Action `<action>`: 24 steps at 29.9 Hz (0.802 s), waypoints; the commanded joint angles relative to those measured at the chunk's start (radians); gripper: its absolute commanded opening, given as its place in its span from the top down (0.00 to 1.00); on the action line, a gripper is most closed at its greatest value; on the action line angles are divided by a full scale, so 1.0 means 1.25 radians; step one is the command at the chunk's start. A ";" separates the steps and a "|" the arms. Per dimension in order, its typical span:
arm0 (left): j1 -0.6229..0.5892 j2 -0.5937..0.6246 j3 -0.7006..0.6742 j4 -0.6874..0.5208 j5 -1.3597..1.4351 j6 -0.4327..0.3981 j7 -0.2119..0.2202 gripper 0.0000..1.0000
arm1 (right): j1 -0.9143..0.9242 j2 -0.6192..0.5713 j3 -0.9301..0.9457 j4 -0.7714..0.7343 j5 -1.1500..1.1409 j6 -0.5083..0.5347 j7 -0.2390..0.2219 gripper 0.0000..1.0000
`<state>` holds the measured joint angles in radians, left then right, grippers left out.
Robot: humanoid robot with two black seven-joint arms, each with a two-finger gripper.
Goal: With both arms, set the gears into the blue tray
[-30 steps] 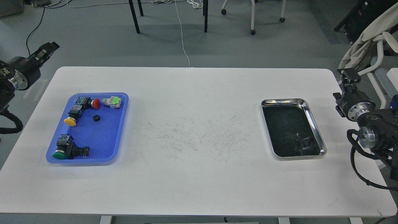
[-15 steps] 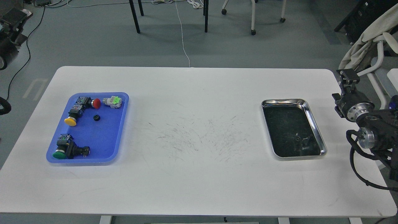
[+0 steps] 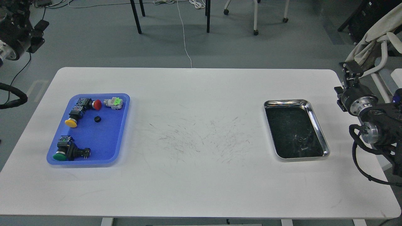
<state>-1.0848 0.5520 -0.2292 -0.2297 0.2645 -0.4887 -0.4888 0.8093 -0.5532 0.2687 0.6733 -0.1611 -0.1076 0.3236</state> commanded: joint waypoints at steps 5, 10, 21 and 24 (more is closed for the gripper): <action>0.017 -0.015 -0.019 -0.053 -0.056 0.000 0.000 0.06 | 0.013 0.002 0.000 0.009 0.000 0.000 0.000 0.03; 0.044 -0.019 -0.026 -0.095 -0.086 0.000 0.000 0.06 | 0.021 -0.005 0.000 0.020 -0.001 0.003 -0.001 0.03; 0.124 -0.062 -0.013 -0.094 -0.085 0.096 0.000 0.03 | 0.021 -0.008 0.000 0.023 -0.010 0.003 -0.001 0.03; 0.142 -0.075 -0.012 -0.075 -0.079 0.204 0.000 0.02 | 0.021 -0.008 0.000 0.023 -0.021 0.003 -0.001 0.03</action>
<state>-0.9281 0.4709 -0.2454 -0.3401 0.1609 -0.3410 -0.4887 0.8367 -0.5642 0.2671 0.7016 -0.1770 -0.1041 0.3220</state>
